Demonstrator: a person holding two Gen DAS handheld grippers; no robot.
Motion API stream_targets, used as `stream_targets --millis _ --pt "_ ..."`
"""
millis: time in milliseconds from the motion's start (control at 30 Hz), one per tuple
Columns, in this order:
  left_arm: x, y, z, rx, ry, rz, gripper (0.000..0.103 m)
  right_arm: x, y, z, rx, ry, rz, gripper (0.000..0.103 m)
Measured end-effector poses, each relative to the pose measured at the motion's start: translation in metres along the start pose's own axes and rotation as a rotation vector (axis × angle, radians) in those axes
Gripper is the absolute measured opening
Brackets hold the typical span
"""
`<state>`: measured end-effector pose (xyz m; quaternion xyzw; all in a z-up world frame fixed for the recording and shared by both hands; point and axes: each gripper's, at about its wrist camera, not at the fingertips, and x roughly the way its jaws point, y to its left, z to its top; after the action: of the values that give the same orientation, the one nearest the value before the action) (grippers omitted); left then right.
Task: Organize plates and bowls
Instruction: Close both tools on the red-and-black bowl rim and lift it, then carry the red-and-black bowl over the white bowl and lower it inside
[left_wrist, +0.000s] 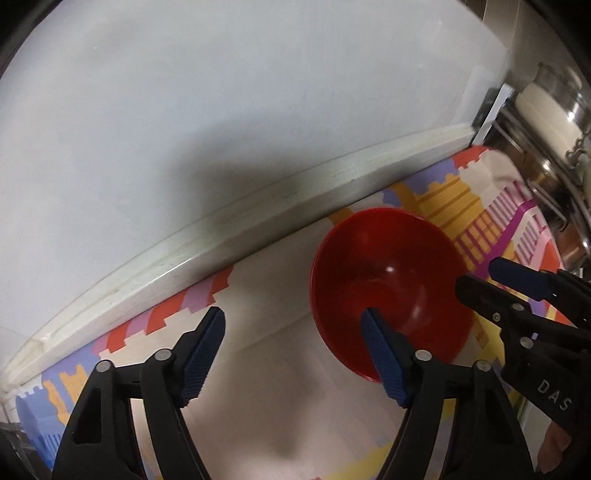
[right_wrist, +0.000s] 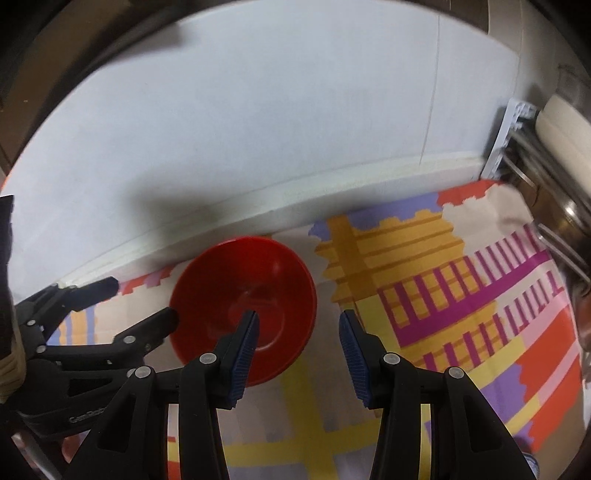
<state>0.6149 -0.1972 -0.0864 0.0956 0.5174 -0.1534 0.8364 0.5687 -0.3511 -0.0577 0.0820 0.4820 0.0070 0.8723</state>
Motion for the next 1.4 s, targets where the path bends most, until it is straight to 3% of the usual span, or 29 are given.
stream_targets --millis 167,500,600,1000,1400 --pt "0.013 -0.002 0.005 -0.001 0.039 -0.001 0.066 0.013 -0.002 0.001 0.000 0.037 -0.009 0.037" --pt "0.023 -0.009 0.007 0.014 0.095 -0.022 0.025 0.025 -0.002 -0.001 0.004 0.080 0.009 0.016" --pt "0.024 -0.009 0.010 -0.001 0.111 -0.054 0.013 0.025 -0.002 -0.001 0.015 0.074 0.017 0.015" --pt "0.012 -0.005 0.008 -0.043 0.111 -0.044 0.012 0.022 0.005 0.000 0.028 0.070 0.029 0.012" --pt "-0.054 0.003 -0.019 -0.106 0.037 -0.047 0.012 -0.034 0.033 -0.011 -0.035 -0.015 0.033 0.012"
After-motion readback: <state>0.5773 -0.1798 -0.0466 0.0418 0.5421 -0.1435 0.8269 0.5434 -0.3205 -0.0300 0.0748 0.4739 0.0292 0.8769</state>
